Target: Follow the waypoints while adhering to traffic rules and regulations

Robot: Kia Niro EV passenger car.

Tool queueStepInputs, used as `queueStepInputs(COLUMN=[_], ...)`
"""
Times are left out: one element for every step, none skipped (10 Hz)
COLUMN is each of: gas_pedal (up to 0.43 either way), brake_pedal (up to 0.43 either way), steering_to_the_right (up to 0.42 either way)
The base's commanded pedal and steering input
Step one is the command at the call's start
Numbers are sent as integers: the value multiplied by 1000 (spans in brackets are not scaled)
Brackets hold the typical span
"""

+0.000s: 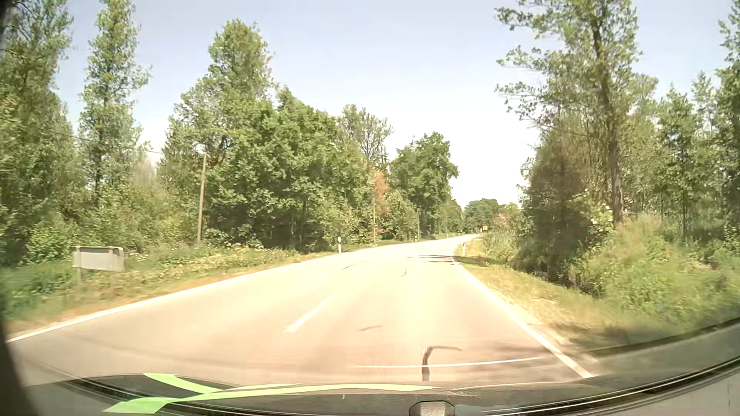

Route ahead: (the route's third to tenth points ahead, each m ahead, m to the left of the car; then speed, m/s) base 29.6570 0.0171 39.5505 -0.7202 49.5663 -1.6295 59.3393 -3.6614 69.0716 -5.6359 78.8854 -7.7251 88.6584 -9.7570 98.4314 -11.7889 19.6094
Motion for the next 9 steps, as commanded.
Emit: queueStepInputs(gas_pedal=[157, 157, 157, 169, 177, 189, 189, 189, 197], brake_pedal=[0, 0, 0, 0, 0, 0, 0, 0, 0], steering_to_the_right=[24, 24, 23, 20, 20, 20, 20, 20, 20])
